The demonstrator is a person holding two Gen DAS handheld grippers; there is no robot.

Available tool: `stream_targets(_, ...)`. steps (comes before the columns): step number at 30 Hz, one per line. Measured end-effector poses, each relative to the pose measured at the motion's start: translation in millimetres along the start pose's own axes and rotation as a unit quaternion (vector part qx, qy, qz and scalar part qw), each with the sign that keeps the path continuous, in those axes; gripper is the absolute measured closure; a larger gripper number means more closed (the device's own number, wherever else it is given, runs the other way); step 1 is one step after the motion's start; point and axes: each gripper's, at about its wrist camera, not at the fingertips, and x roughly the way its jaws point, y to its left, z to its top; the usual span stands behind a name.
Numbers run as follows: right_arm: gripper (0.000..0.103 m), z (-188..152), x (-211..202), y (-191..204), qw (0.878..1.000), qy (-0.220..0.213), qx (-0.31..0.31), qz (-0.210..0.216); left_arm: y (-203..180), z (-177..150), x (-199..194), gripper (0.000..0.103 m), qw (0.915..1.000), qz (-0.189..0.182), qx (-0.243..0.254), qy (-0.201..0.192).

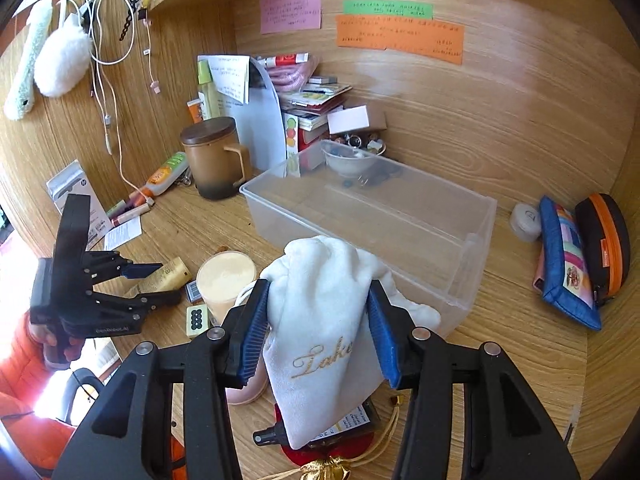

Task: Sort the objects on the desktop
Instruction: 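Grasp the white drawstring pouch with the right tool while the left tool grasps the cream tube, then carry the pouch into the clear bin and open the right tool while left carries the tube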

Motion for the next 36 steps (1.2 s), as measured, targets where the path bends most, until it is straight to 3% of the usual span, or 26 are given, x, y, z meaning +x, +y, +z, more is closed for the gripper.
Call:
stream_targets(11, 0.059, 18.7, -9.9, -9.7, 1.000, -0.028, 0.007, -0.003, 1.1, 10.4, -15.6, 0.055, 0.9993, 0.010, -0.012, -0.035)
stream_targets(26, 0.059, 43.8, -27.0, -31.6, 0.997, -0.066, 0.023, -0.017, -5.7, 77.8, -68.1, 0.056, 0.9914, -0.022, 0.003, -0.129)
stream_targets(28, 0.059, 46.1, -26.7, -35.7, 0.997, -0.067, 0.025, -0.018, -6.9, 90.3, -72.9, 0.063, 0.9901, -0.026, 0.011, -0.138)
stream_targets(30, 0.059, 48.3, -27.6, -40.4, 0.997, -0.073, 0.030, -0.022, -7.9, 103.4, -76.3, 0.077, 0.9892, -0.035, 0.017, -0.141)
stream_targets(32, 0.059, 51.3, -27.1, -46.4, 0.996, -0.077, 0.036, -0.023, -8.4, 116.2, -77.6, 0.078, 0.9878, -0.057, 0.023, -0.143)
stream_targets(34, 0.059, 53.6, -22.3, -52.1, 0.996, -0.076, 0.041, -0.024, -12.6, 127.6, -71.1, 0.079, 0.9879, -0.054, 0.036, -0.141)
stream_targets(36, 0.059, 54.6, -13.8, -57.1, 0.996, -0.069, 0.047, -0.023, -16.3, 131.2, -56.9, 0.088, 0.9899, -0.052, 0.044, -0.124)
